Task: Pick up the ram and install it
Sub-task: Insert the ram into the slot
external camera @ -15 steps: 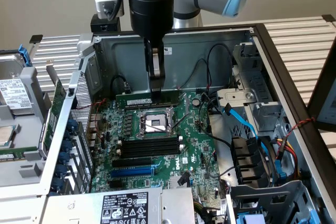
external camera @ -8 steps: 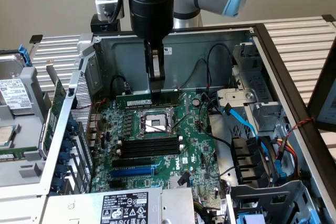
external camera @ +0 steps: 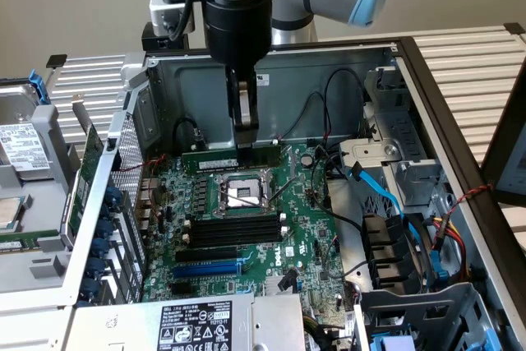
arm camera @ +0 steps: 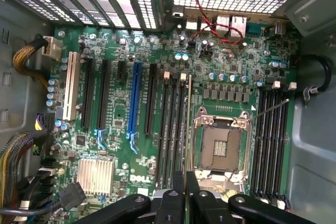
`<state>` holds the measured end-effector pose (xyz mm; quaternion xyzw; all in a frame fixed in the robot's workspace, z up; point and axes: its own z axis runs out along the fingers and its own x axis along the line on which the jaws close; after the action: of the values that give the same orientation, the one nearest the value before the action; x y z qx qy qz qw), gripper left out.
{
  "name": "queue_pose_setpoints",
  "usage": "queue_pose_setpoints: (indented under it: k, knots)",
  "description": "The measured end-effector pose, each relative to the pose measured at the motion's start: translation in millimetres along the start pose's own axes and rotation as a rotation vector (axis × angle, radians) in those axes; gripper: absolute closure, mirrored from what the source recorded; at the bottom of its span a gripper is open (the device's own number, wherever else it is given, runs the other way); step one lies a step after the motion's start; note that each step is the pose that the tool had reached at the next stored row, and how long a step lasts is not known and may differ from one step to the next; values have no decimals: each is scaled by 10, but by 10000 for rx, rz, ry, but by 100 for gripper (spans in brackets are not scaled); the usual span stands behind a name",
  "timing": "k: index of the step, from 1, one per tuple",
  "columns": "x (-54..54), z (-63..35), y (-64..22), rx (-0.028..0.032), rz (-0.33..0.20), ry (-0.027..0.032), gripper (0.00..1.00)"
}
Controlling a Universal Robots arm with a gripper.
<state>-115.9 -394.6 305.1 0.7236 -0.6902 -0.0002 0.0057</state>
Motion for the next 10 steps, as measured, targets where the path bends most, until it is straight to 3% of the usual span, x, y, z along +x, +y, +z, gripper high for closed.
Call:
queue_pose_setpoints:
  k: [10]
  knots:
    - [71,111,5,2,1,-18,87]
